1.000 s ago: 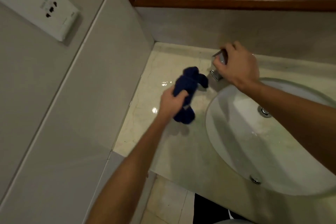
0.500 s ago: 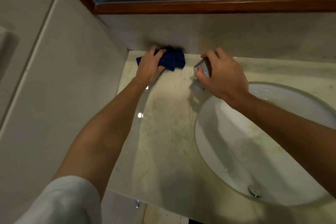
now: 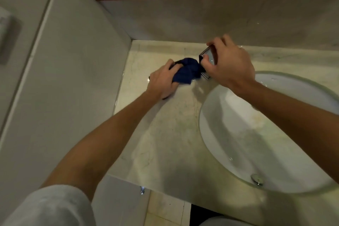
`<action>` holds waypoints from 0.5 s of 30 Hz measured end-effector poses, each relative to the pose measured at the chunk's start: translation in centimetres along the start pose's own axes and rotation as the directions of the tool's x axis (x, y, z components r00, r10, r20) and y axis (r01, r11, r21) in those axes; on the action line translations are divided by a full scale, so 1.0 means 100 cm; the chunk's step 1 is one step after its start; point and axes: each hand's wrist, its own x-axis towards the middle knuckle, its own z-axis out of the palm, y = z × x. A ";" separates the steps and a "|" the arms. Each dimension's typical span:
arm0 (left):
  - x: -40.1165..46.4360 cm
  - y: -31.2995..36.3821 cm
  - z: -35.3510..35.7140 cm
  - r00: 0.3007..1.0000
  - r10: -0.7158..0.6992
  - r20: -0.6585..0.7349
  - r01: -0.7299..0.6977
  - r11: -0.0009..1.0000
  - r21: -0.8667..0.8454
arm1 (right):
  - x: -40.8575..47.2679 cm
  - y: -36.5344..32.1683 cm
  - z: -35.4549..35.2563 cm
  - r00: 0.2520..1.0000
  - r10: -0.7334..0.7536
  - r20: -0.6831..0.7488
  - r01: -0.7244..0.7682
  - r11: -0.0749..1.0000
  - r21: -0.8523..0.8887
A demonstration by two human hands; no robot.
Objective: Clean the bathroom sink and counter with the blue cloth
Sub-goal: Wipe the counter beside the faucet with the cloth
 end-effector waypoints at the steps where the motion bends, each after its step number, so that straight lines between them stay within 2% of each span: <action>1: -0.012 0.013 0.003 1.000 -0.020 0.007 0.020 0.999 -0.029 | 0.000 -0.001 -0.001 1.000 0.000 0.004 0.000 1.000 -0.003; 5: -0.048 0.082 0.020 0.989 -0.146 0.016 0.147 0.977 -0.154 | -0.002 -0.003 -0.004 1.000 -0.016 0.022 0.017 1.000 -0.008; 7: -0.059 0.119 0.027 0.980 -0.174 0.096 0.194 0.944 -0.267 | -0.003 -0.003 -0.006 0.999 -0.026 0.020 0.026 1.000 0.002; 9: -0.067 0.145 0.026 0.969 -0.139 0.205 0.214 0.885 -0.413 | -0.004 -0.004 -0.007 0.999 -0.028 0.022 0.028 1.000 0.011; 12: -0.075 0.148 0.003 0.931 -0.178 0.319 0.345 0.717 -0.606 | -0.004 -0.005 -0.008 1.000 -0.017 0.020 0.017 1.000 0.015; 15: -0.074 0.111 -0.033 0.917 -0.305 0.257 0.398 0.655 -0.642 | -0.004 -0.004 -0.008 0.999 -0.028 0.028 0.028 1.000 0.003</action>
